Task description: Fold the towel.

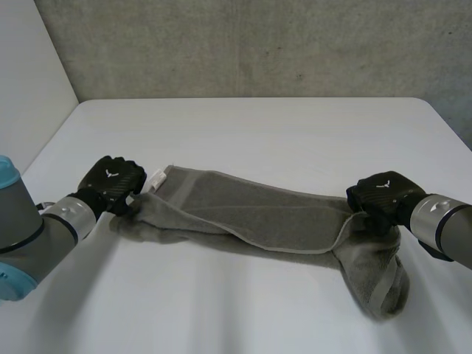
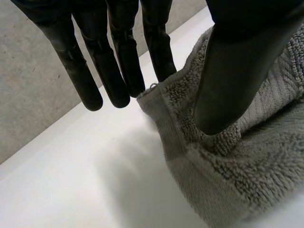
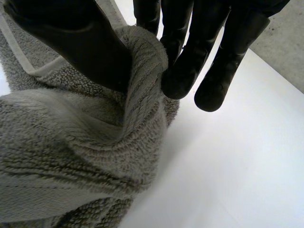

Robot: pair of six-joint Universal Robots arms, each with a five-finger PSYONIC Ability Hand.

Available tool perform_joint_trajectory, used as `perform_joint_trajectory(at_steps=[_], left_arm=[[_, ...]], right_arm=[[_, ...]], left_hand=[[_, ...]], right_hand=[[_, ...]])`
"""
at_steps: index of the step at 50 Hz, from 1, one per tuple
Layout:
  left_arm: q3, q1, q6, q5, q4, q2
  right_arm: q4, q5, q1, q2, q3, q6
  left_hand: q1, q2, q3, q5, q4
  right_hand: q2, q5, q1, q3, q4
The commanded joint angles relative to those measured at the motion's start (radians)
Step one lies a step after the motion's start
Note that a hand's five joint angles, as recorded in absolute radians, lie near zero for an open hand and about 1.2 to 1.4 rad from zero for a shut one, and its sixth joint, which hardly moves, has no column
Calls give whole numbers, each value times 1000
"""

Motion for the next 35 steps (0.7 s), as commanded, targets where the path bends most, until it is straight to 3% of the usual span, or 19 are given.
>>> perform_joint_trajectory(at_steps=[1, 13, 15, 17, 27, 35], left_arm=[[30, -19, -3, -1, 4, -23], [105, -54, -6, 1, 11, -99], [116, -57, -6, 1, 11, -109], [138, -59, -8, 4, 11, -131], [208, -60, -28, 5, 7, -134], [390, -45, -227, -7, 12, -22]], right_arm=[[-11, 0, 0, -2, 25, 1], [-28, -15, 0, -18, 57, 2], [-30, -18, -2, -21, 62, 2], [-30, -18, -2, -22, 63, 2], [-27, -20, -2, -56, 34, 4], [-28, -18, 5, -61, -231, 8]], left_hand=[[-16, -28, -33, -4, -27], [75, 63, 58, 87, 64], [166, 154, 149, 178, 155], [592, 580, 575, 604, 581], [626, 615, 610, 639, 615], [626, 615, 610, 639, 615]], right_hand=[[72, 47, 39, 57, 57], [72, 47, 39, 57, 57], [72, 47, 39, 57, 57], [72, 47, 39, 57, 57], [72, 47, 39, 57, 57], [72, 47, 39, 57, 57]])
